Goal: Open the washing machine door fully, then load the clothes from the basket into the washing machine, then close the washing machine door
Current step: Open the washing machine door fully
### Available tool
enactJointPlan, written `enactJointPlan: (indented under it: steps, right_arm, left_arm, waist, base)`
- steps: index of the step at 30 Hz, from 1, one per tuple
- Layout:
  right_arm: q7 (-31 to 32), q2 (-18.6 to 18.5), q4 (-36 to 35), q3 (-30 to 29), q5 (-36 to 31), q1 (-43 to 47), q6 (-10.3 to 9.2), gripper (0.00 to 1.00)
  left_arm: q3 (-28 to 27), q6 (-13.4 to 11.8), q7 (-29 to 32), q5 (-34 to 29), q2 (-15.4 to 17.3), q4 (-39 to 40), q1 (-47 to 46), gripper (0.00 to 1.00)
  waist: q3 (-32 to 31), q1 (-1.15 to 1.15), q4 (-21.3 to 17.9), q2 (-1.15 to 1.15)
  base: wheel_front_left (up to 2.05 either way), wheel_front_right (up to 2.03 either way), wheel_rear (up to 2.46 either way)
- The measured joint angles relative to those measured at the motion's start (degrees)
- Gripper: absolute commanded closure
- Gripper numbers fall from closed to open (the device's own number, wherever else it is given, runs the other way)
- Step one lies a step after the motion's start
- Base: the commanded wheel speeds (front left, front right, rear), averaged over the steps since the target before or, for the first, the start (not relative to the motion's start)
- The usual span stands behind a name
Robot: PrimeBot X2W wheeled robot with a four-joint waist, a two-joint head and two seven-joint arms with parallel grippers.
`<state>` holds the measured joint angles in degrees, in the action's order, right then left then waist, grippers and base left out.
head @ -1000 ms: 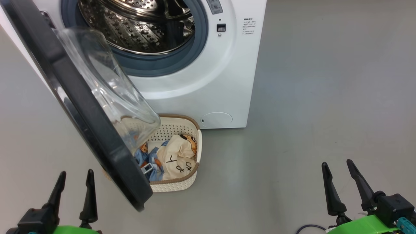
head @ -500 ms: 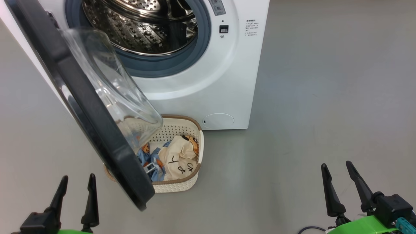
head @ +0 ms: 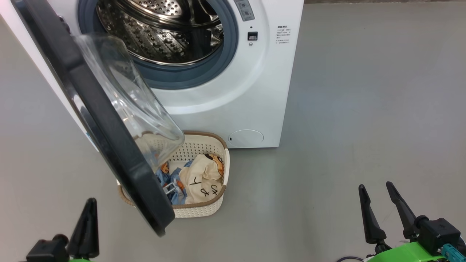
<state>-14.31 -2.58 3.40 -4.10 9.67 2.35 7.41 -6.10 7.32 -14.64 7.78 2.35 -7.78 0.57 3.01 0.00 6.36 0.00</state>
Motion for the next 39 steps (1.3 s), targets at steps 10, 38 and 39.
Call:
enactJointPlan:
  steps: [10, 38, 39]
  right_arm:
    - [0.00, 0.02, 0.07, -0.02, 0.00, 0.00, 0.00, 0.00]
    - [0.00, 0.19, 0.70, -0.27, 0.01, 0.03, 0.00, 0.00]
    - [0.00, 0.20, 0.70, -0.27, 0.01, 0.03, 0.00, 0.00]
  left_arm:
    - [-0.18, 0.00, 0.01, 1.23, -0.01, 0.35, 0.61, 1.00]
    - [22.79, 0.01, 2.12, 2.79, 3.74, 34.19, -22.07, 1.00]
    - [24.73, 0.01, 2.42, 3.20, 3.59, 34.45, -22.08, 1.00]
  waist:
    - [-0.29, 0.00, 0.19, 0.00]
    - [-2.34, 0.00, 0.94, 0.00]
    - [-2.26, 0.00, 0.88, 0.00]
  base:
    - [0.00, 0.00, 0.00]
    - [0.00, 0.00, 0.00]
    - [0.00, 0.00, 0.00]
